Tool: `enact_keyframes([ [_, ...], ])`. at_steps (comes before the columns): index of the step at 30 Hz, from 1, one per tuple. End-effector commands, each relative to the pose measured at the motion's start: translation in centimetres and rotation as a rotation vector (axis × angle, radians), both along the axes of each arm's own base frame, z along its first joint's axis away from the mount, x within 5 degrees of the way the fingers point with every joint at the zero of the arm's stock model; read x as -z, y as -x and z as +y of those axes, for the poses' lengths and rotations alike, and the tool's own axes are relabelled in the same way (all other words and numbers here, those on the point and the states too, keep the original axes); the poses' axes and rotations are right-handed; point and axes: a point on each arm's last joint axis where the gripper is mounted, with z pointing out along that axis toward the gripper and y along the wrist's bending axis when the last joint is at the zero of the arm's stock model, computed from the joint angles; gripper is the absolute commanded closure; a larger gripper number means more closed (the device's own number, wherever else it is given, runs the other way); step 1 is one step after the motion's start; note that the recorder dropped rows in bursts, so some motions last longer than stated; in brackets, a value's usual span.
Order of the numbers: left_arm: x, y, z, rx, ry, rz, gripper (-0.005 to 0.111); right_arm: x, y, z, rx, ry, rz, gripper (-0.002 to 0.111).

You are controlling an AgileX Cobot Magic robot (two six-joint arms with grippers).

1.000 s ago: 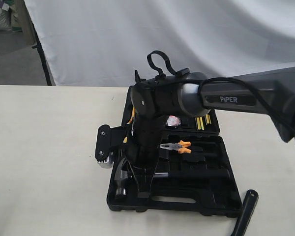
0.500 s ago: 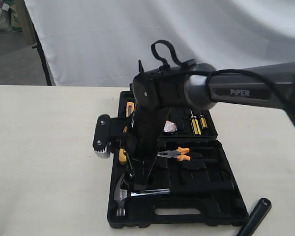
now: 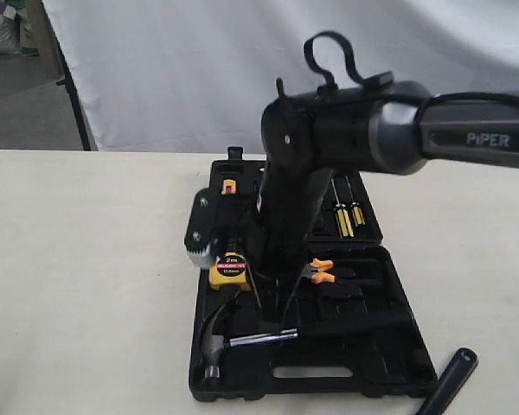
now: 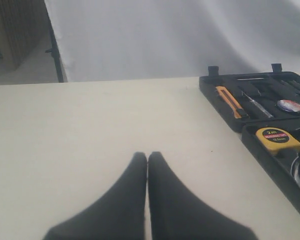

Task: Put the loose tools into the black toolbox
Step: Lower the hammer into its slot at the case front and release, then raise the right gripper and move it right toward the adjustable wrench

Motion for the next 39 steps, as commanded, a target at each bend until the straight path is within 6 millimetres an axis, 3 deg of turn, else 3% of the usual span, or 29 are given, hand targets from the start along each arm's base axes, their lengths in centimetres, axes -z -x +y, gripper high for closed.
enact_keyframes([
  [1,0.0,0.0,0.0,-0.001,0.003,-0.004,0.106,5.0,0.8,-1.5,0.002,0.112,0.084,0.108],
  [4,0.0,0.0,0.0,-0.001,0.003,-0.004,0.106,7.2,0.8,-2.0,0.002,0.166,0.091,0.108],
  [8,0.0,0.0,0.0,-0.001,0.003,-0.004,0.106,6.7,0.7,-2.1,0.032,0.171,0.068,0.108],
  [18,0.0,0.0,0.0,-0.001,0.003,-0.004,0.106,-2.1,0.2,-1.8,0.099,-0.033,-0.108,0.108],
  [22,0.0,0.0,0.0,-0.001,0.003,-0.004,0.106,-3.3,0.2,-2.2,0.115,-0.051,-0.130,0.108],
  [27,0.0,0.0,0.0,-0.001,0.003,-0.004,0.106,-1.8,0.5,-2.6,0.112,-0.006,-0.086,0.108],
  [35,0.0,0.0,0.0,-0.001,0.003,-0.004,0.106,3.7,0.8,-2.4,0.131,0.032,-0.001,0.108],
  [39,0.0,0.0,0.0,-0.001,0.003,-0.004,0.106,3.8,0.9,-2.3,0.156,0.025,0.016,0.108],
])
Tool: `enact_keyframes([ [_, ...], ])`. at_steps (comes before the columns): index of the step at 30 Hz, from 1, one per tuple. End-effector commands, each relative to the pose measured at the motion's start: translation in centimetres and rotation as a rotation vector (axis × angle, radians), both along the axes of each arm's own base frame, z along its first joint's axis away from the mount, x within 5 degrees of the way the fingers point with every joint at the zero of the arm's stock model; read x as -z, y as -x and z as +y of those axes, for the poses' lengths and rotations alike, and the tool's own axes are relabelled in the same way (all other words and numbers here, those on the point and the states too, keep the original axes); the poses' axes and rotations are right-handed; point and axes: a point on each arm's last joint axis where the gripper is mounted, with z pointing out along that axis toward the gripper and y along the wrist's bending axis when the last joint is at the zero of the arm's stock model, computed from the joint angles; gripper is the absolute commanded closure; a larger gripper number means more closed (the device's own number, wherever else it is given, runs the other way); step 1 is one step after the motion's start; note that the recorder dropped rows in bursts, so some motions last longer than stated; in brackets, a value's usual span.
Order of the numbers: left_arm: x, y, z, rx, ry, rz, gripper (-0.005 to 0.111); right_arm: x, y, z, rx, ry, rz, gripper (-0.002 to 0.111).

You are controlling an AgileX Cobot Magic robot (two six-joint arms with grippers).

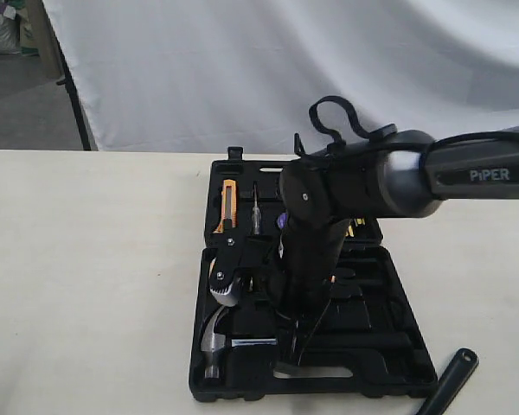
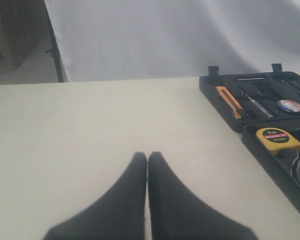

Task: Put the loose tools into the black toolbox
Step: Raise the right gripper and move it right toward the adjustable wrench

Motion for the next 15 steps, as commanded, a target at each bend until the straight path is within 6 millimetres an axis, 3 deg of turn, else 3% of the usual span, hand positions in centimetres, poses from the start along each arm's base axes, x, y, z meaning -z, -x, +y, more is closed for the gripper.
enact_keyframes([
  [1,0.0,0.0,0.0,-0.001,0.003,-0.004,0.106,-0.3,-0.1,0.0,0.034,-0.028,0.007,0.108],
  [7,0.0,0.0,0.0,-0.001,0.003,-0.004,0.106,-3.6,0.6,-0.9,0.024,-0.036,-0.012,0.108],
  [15,0.0,0.0,0.0,-0.001,0.003,-0.004,0.106,-8.1,3.0,-3.3,0.010,0.036,0.057,0.108],
])
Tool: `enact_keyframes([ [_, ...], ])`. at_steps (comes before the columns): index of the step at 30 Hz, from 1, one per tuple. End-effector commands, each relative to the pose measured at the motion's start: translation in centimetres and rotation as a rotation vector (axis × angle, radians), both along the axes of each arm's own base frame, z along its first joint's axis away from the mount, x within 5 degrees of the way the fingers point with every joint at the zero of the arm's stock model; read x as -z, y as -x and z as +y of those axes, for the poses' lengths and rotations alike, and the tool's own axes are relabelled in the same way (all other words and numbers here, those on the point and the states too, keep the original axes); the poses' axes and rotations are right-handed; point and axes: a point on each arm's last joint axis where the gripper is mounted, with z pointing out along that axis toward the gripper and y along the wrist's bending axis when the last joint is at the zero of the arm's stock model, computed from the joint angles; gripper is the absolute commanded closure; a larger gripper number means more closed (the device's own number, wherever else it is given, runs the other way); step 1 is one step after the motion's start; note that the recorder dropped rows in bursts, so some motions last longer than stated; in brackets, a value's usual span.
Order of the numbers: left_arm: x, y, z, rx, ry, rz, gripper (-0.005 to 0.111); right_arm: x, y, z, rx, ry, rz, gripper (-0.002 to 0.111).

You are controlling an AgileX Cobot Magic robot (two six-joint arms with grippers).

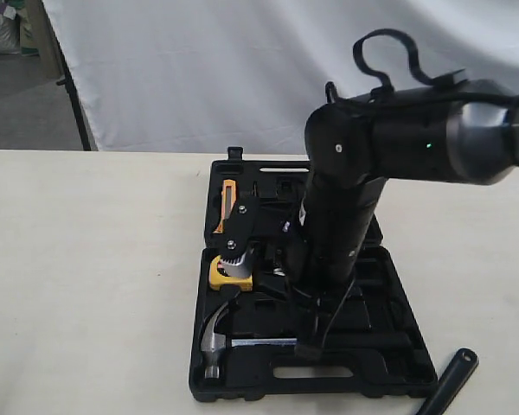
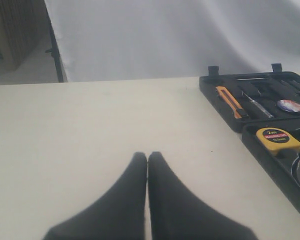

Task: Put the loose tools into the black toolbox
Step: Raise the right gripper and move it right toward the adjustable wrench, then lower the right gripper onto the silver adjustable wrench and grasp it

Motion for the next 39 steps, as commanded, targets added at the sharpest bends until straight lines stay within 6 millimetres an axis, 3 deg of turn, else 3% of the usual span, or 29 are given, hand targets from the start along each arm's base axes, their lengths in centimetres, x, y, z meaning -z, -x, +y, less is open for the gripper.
enact_keyframes([
  [1,0.0,0.0,0.0,-0.001,0.005,-0.004,0.106,-2.2,1.3,-1.8,0.003,0.071,0.063,0.108],
  [5,0.0,0.0,0.0,-0.001,0.005,-0.004,0.106,-2.0,2.7,-3.2,-0.016,0.115,0.106,0.108],
  [13,0.0,0.0,0.0,-0.001,0.005,-0.004,0.106,3.5,5.7,-7.3,-0.150,0.336,0.212,0.108],
  [17,0.0,0.0,0.0,-0.001,0.005,-0.004,0.106,5.5,6.4,-8.5,-0.218,0.395,0.148,0.091],
  [22,0.0,0.0,0.0,-0.001,0.005,-0.004,0.106,6.0,6.8,-8.0,-0.242,0.374,0.102,0.057],
  [24,0.0,0.0,0.0,-0.001,0.005,-0.004,0.106,6.2,6.7,-7.8,-0.252,0.358,0.091,0.049],
  [36,0.0,0.0,0.0,-0.001,0.005,-0.004,0.106,10.5,5.9,-7.5,-0.309,0.442,0.133,0.048],
  [39,0.0,0.0,0.0,-0.001,0.005,-0.004,0.106,10.9,5.8,-7.4,-0.315,0.440,0.128,0.048],
])
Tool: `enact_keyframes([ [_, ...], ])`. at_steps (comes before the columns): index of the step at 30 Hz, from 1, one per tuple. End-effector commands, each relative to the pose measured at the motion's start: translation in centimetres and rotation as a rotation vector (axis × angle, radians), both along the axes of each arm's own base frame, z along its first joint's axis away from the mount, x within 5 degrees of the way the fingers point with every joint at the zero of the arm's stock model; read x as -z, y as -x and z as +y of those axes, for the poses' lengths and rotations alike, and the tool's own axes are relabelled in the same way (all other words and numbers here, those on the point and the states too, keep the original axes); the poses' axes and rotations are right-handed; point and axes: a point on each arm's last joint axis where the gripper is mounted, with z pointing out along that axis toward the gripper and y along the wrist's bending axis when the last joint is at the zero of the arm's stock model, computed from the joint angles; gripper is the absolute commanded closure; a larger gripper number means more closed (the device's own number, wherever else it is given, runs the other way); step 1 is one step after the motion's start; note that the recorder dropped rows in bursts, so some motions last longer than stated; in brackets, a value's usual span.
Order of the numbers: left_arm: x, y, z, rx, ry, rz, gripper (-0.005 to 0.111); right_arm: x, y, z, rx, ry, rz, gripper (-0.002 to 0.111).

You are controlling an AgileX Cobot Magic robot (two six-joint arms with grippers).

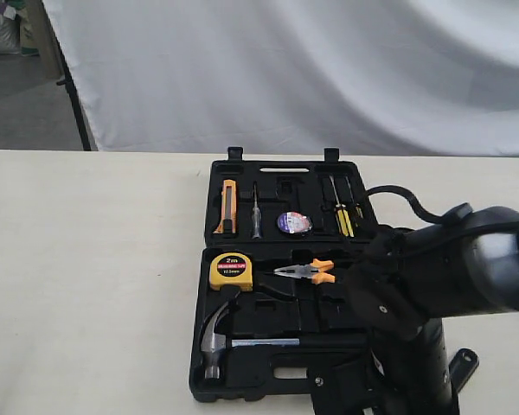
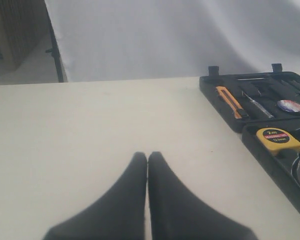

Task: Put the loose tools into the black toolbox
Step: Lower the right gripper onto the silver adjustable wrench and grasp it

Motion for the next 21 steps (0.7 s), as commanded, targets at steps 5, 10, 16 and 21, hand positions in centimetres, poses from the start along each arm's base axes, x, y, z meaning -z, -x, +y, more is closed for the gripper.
enact_keyframes([
  [5,0.0,0.0,0.0,-0.001,0.005,-0.004,0.106,1.7,0.4,1.3,0.029,-0.091,0.020,0.048],
  [10,0.0,0.0,0.0,-0.001,0.005,-0.004,0.106,1.3,1.0,2.8,-0.010,-0.116,0.011,0.048],
  [16,0.0,0.0,0.0,-0.001,0.005,-0.004,0.106,1.3,0.8,2.3,-0.051,-0.067,0.008,0.048],
  [21,0.0,0.0,0.0,-0.001,0.005,-0.004,0.106,1.3,0.9,2.3,-0.039,-0.067,0.013,0.048],
])
